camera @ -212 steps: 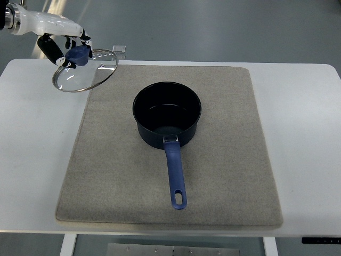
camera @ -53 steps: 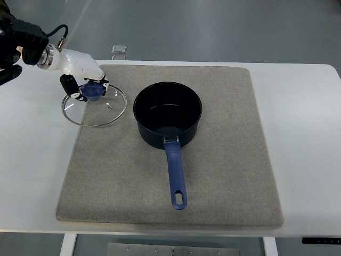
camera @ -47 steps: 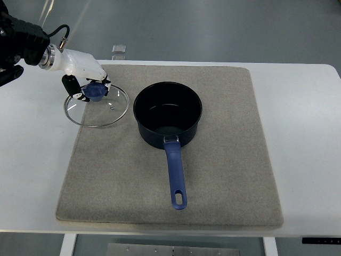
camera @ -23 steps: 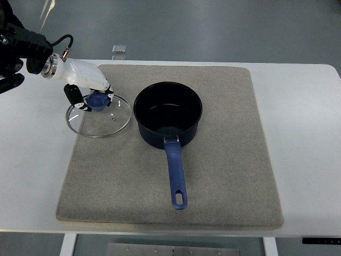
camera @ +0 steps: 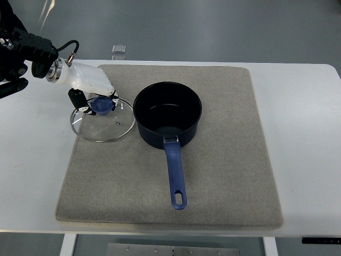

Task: Open pot lid and place left with left hand
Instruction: 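Lower the glass lid onto the mat beside the pot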

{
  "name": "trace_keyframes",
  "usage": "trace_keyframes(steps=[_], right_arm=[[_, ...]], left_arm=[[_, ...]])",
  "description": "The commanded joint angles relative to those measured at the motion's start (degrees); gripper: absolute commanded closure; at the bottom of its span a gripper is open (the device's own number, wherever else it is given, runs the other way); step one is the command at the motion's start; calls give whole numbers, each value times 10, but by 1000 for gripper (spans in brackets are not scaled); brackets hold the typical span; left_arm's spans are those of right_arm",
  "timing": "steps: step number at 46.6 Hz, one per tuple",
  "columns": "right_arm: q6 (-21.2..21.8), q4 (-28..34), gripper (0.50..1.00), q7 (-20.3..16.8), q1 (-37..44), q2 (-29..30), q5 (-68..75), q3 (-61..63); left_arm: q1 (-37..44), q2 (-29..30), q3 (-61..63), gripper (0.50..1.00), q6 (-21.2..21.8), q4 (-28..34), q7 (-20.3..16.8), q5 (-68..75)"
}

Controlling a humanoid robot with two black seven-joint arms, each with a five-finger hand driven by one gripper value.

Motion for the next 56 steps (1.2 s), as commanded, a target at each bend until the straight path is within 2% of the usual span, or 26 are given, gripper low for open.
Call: trace_keyframes(steps=[1, 38, 56], right_arm=[[0, 0, 585, 0, 0, 0, 0, 0], [0, 0, 585, 0, 0, 0, 0, 0], [0, 0, 585, 0, 0, 0, 0, 0]], left_arm=[[9, 1, 2, 1000, 7, 0, 0, 0], [36, 7, 4, 1000, 80, 6, 0, 4], [48, 5, 4, 1000, 85, 19, 0, 12]])
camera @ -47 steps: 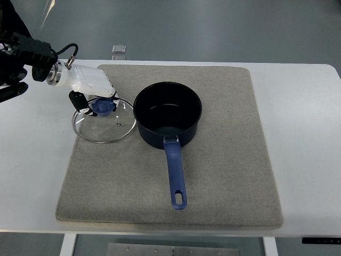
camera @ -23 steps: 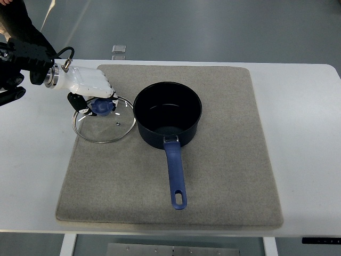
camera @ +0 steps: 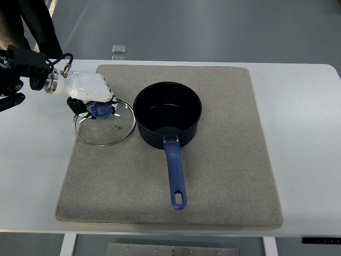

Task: Open pot lid and place left with left hand
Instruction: 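Lower the glass lid onto the mat beside the pot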

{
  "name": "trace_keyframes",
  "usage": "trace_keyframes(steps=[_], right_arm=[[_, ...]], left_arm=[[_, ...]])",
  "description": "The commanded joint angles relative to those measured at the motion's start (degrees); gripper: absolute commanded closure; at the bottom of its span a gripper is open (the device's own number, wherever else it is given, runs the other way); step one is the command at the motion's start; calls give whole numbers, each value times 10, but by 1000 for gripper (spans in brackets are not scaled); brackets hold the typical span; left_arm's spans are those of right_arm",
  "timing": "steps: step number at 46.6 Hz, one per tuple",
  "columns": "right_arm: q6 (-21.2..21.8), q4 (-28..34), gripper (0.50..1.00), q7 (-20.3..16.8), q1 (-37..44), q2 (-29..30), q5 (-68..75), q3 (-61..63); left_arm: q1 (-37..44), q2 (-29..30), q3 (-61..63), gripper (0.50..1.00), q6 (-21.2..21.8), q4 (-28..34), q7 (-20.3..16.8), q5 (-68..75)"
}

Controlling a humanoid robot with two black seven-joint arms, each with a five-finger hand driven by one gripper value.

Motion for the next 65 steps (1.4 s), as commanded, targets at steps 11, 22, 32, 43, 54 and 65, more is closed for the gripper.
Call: trace_keyframes(steps=[11, 22, 32, 43, 54, 65], right_arm=[[0, 0, 585, 0, 0, 0, 0, 0], [0, 0, 585, 0, 0, 0, 0, 0], [0, 0, 585, 0, 0, 0, 0, 0], [0, 0, 585, 0, 0, 0, 0, 0], [0, 0, 585, 0, 0, 0, 0, 0], [0, 0, 585, 0, 0, 0, 0, 0]], left_arm=[[8, 1, -2, 858, 35, 4, 0, -9], [32, 1, -4, 613, 77, 8, 0, -11], [31, 2, -8, 572, 79, 7, 0, -12], [25, 18, -8, 570, 80, 1, 0, -10], [21, 25, -33, 570, 78, 1, 0, -12], [18, 27, -53, 570, 77, 1, 0, -14]])
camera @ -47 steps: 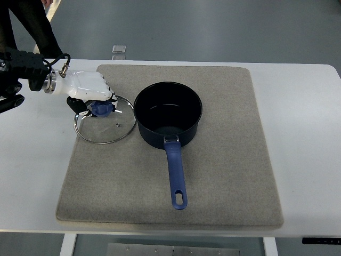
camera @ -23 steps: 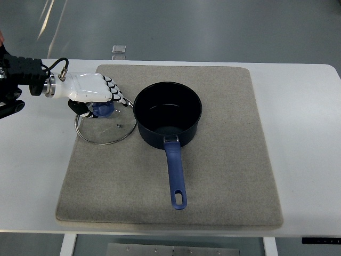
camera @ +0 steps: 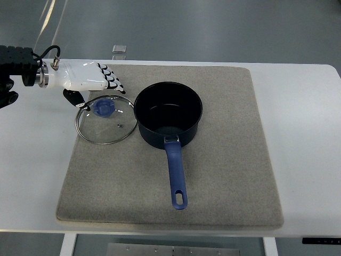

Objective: Open pot lid and place left with left hand

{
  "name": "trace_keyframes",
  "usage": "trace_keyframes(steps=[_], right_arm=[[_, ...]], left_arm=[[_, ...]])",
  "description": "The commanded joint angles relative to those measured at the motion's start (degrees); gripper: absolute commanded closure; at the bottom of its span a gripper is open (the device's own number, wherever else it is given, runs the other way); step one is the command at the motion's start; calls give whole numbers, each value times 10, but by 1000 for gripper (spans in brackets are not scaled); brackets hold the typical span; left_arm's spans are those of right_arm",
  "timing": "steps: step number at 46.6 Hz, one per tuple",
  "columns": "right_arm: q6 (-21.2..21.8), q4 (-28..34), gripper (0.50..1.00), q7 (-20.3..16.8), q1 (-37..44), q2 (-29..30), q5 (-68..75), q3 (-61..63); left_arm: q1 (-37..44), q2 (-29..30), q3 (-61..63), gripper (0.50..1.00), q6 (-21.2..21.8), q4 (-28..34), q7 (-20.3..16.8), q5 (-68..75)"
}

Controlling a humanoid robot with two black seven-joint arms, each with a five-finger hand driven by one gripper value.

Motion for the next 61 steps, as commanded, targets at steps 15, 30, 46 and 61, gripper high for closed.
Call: trace_keyframes(steps=[15, 30, 46, 61], right_arm=[[0, 0, 585, 0, 0, 0, 0, 0], [0, 0, 585, 0, 0, 0, 0, 0], [0, 0, 585, 0, 0, 0, 0, 0], [0, 0, 585, 0, 0, 0, 0, 0]], left_arm=[[-11, -7, -112, 572, -54, 46, 0, -97], [-21, -121, -122, 594, -100, 256, 0, -352], [-2, -200, -122, 677, -105, 362, 0, -558], [7, -219, -133, 714, -110, 374, 0, -763]])
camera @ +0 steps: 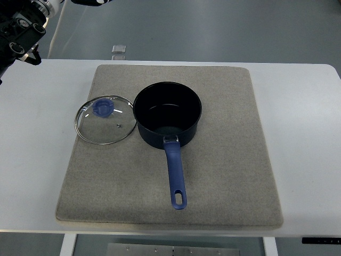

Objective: Open pot lid and place left with left hand

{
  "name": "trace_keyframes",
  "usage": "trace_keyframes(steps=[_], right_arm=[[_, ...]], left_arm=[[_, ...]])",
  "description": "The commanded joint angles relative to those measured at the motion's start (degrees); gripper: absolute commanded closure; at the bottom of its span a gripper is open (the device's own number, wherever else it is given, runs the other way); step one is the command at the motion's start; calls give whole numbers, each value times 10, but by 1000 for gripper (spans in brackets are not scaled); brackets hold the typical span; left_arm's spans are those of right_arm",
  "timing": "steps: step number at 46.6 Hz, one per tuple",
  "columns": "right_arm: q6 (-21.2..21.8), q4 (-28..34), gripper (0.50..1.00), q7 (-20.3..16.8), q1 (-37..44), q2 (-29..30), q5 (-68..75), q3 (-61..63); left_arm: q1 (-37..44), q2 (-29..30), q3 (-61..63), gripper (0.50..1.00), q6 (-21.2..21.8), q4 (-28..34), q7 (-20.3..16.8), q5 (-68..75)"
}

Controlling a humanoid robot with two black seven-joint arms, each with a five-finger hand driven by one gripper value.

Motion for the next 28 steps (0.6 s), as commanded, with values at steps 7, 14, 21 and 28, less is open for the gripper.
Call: trace_keyframes(steps=[7, 14, 21, 28], right_arm=[[0, 0, 585, 0, 0, 0, 0, 0], [0, 0, 585, 0, 0, 0, 0, 1], [0, 0, 585, 0, 0, 0, 0, 0], [0, 0, 585, 0, 0, 0, 0, 0]], left_arm=[[13, -14, -37, 714, -9, 0, 0, -95], [41, -21, -117, 705, -9, 5, 0, -127], [59, -34, -160, 707, -12, 16, 0, -133], [69, -36, -189, 709, -24, 17, 0, -171]])
